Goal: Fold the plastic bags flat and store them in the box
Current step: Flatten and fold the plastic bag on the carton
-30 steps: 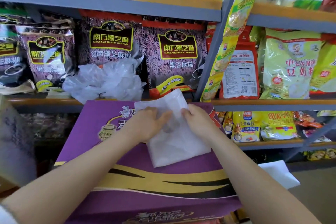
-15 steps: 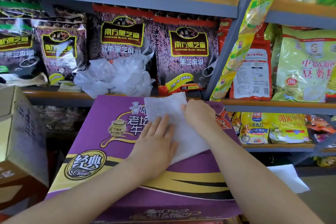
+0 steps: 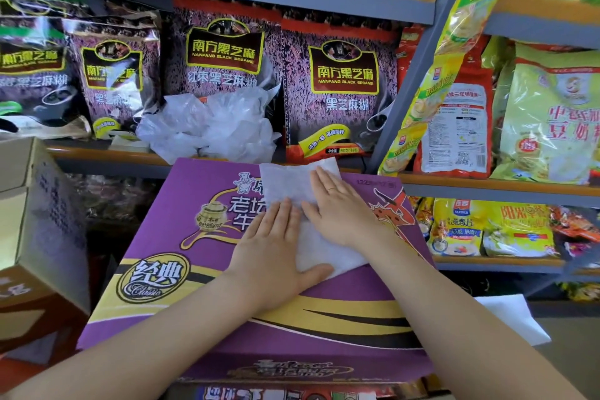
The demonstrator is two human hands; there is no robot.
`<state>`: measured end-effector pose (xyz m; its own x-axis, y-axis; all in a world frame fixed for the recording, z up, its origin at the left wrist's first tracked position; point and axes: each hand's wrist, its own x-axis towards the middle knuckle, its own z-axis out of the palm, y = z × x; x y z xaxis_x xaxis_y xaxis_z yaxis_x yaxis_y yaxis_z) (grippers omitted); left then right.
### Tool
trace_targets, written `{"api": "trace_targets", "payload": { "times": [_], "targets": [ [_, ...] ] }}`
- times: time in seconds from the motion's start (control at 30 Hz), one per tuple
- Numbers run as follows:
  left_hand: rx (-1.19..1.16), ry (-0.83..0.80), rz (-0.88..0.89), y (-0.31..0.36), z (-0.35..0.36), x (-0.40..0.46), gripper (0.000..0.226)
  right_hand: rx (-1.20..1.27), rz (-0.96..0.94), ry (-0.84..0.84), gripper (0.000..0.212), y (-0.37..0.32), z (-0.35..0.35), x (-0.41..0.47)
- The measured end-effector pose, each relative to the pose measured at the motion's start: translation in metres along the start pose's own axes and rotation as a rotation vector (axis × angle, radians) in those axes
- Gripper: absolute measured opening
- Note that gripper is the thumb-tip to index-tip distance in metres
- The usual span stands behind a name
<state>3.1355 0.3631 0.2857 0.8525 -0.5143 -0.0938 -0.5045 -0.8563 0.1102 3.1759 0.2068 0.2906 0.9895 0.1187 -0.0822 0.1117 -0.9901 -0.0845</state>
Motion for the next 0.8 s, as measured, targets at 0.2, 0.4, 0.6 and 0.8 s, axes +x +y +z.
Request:
{"api": "trace_targets", "payload": {
  "times": [0.2,0.4,0.6,0.8],
  "targets": [
    [0.012,-0.009,-0.034,0.001,0.000,0.000,0.103,0.023,0.066,-0.046,0.069,0.009,0.000,0.030],
    [0.014,-0.002,-0.033,0.001,0.002,0.001,0.106,-0.042,0.051,0.007,0.065,0.005,-0.009,0.019],
    [-0.002,0.049,-0.029,0.002,0.004,-0.001,0.119,-0.079,-0.048,0.096,0.089,-0.011,-0.004,-0.065],
    [0.005,0.063,-0.023,0.003,0.005,-0.001,0.134,0.023,-0.089,0.003,0.085,0.005,0.014,-0.070]
  ]
}}
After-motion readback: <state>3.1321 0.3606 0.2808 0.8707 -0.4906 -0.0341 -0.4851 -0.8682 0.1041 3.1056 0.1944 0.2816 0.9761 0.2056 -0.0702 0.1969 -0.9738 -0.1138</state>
